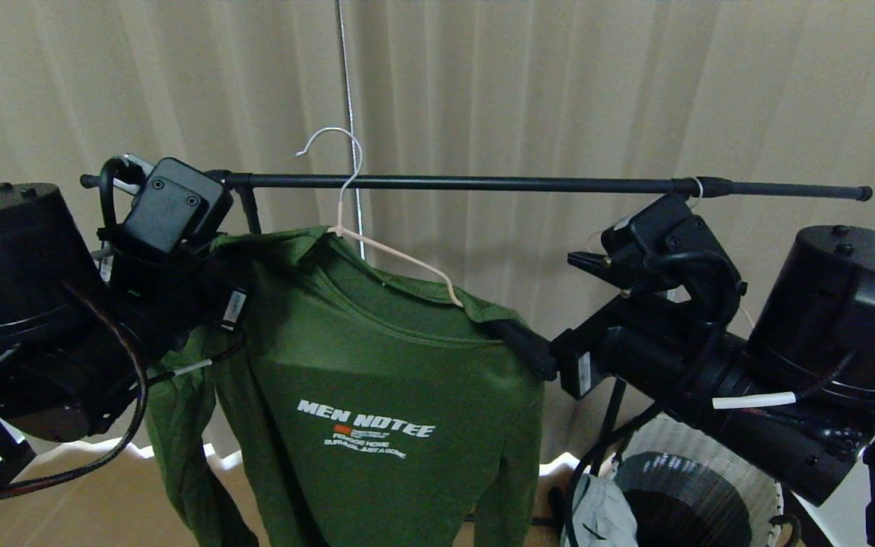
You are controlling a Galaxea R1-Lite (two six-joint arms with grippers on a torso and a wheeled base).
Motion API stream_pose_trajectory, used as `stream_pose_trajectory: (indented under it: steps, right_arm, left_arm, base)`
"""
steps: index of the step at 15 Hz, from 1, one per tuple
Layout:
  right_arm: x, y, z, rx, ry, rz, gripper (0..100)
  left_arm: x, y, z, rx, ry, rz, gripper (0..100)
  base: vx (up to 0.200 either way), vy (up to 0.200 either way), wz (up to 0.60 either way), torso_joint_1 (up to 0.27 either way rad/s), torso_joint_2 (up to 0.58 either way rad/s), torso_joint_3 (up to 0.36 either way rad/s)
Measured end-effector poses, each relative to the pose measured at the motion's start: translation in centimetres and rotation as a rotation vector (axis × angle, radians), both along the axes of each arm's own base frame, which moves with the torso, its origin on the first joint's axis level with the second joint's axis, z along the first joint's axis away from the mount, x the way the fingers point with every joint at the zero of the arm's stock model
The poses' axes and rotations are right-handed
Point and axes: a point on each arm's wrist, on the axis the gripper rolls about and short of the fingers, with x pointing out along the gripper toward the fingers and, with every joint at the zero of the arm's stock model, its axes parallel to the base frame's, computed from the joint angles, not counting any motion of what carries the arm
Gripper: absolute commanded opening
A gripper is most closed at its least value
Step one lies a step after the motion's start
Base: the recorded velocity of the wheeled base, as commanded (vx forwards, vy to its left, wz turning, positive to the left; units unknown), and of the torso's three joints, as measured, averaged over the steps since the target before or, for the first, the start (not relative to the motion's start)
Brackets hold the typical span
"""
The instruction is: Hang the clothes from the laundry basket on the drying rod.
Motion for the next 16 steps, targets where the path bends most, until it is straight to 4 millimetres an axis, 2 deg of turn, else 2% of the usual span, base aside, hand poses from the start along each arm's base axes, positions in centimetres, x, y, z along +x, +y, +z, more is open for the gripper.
stream_pose_trajectory:
  steps: [8, 11, 13, 16]
  right_arm:
    - [-0.8, 1.4, -0.3, -0.013, 0.010, 0.072, 100]
    - [-0.5, 1.7, 0.1, -0.001, -0.002, 0.076, 100]
    - [0.1, 2.1, 0.5, -0.006, -0.020, 0.069, 100]
    - [2.6, 2.5, 1.2, -0.067, -0.093, 0.020, 100]
  left_arm:
    - [0.7, 0.5, 1.5, -0.046, -0.094, 0.034, 0]
    - [1.0, 0.7, 1.2, -0.076, -0.084, 0.039, 0]
    - [0.7, 0.3, 0.7, -0.082, -0.068, 0.021, 0]
    - [0.0, -0.7, 0.0, -0.077, -0.043, -0.023, 0]
  base:
    - [0.000, 0.000, 0.00, 0.000, 0.00, 0.000]
    - [0.000, 0.000, 0.00, 0.000, 0.00, 0.000]
    - [0.000, 0.000, 0.00, 0.000, 0.00, 0.000]
    - [0.000, 0.000, 0.00, 0.000, 0.00, 0.000]
